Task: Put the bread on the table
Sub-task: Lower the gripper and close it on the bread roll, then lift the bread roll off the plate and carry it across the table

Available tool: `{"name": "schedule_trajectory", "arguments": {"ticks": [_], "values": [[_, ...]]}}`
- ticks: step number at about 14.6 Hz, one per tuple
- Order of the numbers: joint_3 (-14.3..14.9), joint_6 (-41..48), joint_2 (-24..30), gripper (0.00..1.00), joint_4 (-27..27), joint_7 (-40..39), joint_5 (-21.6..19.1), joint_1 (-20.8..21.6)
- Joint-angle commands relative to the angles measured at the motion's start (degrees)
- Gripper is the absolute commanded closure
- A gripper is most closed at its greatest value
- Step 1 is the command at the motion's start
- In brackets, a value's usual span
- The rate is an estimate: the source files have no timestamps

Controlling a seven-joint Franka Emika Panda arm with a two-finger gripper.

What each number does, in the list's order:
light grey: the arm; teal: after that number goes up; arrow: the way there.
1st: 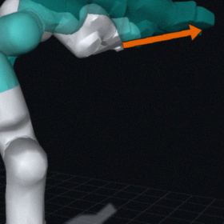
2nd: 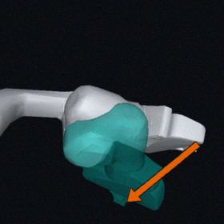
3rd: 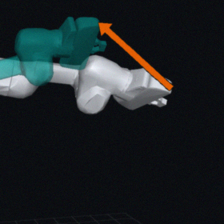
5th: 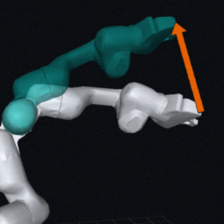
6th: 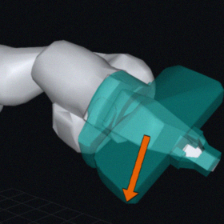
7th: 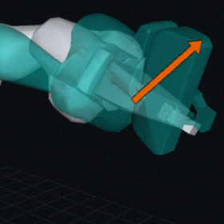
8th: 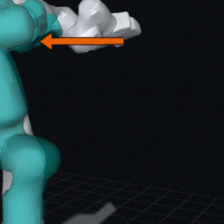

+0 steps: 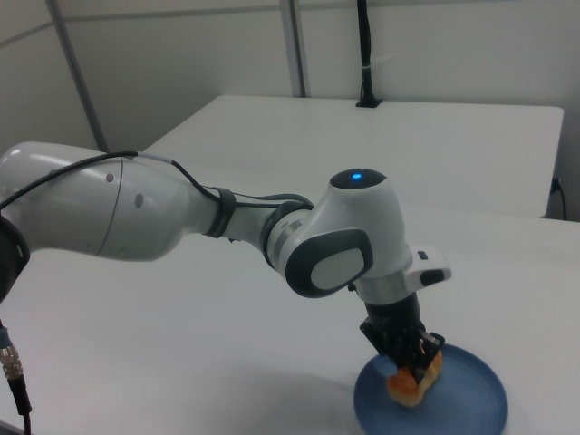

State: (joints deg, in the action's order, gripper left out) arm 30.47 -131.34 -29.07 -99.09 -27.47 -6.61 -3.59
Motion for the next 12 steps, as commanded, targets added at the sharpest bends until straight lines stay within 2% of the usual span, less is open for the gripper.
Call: {"name": "schedule_trajectory", "arguments": {"ticks": [1,3,7,9,11,12], "values": [[0.8,6.4,5.2,0.84,1.1,-1.7,-1.2,0.4],[0.6,13.4,8.2,0.84,4.9,-1.4,-1.2,1.5],[-0.9,23.6,10.6,0.84,10.7,-0.7,-1.5,7.1],[-5.7,26.2,10.5,0.84,14.4,7.1,-1.5,9.5],[-11.0,26.0,10.5,0.84,15.5,14.4,-0.9,11.2],[-14.6,26.1,10.4,0.84,16.9,17.8,-0.9,12.5]]}}
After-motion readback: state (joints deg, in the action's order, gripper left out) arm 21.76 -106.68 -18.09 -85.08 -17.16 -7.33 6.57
